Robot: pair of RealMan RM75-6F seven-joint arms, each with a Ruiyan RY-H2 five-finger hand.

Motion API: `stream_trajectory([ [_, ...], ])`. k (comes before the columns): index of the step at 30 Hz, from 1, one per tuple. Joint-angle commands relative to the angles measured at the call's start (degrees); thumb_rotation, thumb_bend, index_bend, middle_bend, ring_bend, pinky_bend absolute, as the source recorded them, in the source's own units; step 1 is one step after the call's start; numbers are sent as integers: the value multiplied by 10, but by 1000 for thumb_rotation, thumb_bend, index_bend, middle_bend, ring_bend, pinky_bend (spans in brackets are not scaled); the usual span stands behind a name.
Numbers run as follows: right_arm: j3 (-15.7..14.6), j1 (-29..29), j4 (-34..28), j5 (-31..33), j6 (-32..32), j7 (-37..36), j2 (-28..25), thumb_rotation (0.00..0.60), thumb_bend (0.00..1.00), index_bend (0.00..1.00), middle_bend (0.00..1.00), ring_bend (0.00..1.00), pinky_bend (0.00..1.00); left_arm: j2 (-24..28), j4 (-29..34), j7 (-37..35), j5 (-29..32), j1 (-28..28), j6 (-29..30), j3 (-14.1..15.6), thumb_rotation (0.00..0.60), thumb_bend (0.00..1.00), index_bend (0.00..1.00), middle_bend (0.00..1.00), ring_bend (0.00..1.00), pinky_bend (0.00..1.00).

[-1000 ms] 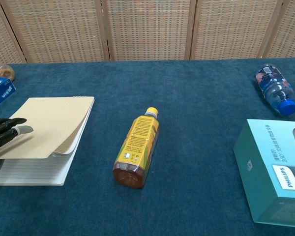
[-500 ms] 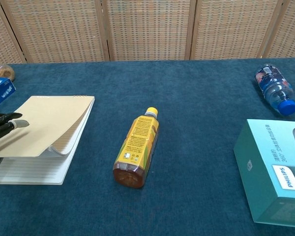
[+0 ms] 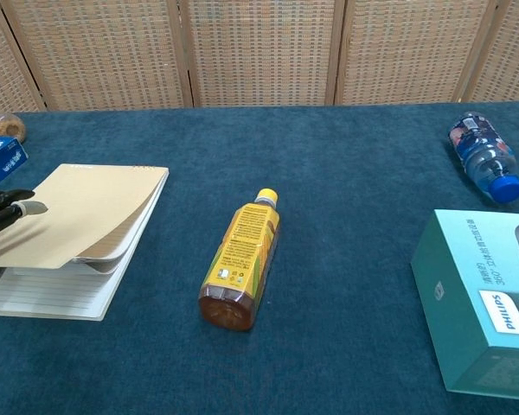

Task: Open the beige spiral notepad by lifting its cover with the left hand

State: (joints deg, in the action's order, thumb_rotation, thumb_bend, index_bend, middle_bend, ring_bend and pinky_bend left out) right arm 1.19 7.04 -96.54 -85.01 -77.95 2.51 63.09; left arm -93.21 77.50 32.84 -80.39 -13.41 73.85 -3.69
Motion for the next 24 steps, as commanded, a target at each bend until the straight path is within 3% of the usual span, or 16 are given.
stream_trajectory([
  [1,0,0,1,0,0,-1,0,600,0,0,0,0,0,-5,-7,2,8,-4,-2,-5,600,590,33,0,0,0],
  [14,3,2,7,1,1,-2,5,600,0,0,0,0,0,-14,-33,1,35,-29,-13,-31,600,602,99,0,0,0],
  [16,3,2,10,-3,-3,-2,8,600,0,0,0,0,0,-13,-34,-3,37,-34,-14,-36,600,615,178,0,0,0],
  [21,3,2,13,-4,-5,-3,10,600,0,0,0,0,0,-19,-45,-2,46,-49,-24,-44,600,669,556,0,0,0],
  [24,4,2,14,-2,-5,-5,10,600,0,0,0,0,0,-23,-50,-1,49,-55,-26,-46,600,697,710,0,0,0],
])
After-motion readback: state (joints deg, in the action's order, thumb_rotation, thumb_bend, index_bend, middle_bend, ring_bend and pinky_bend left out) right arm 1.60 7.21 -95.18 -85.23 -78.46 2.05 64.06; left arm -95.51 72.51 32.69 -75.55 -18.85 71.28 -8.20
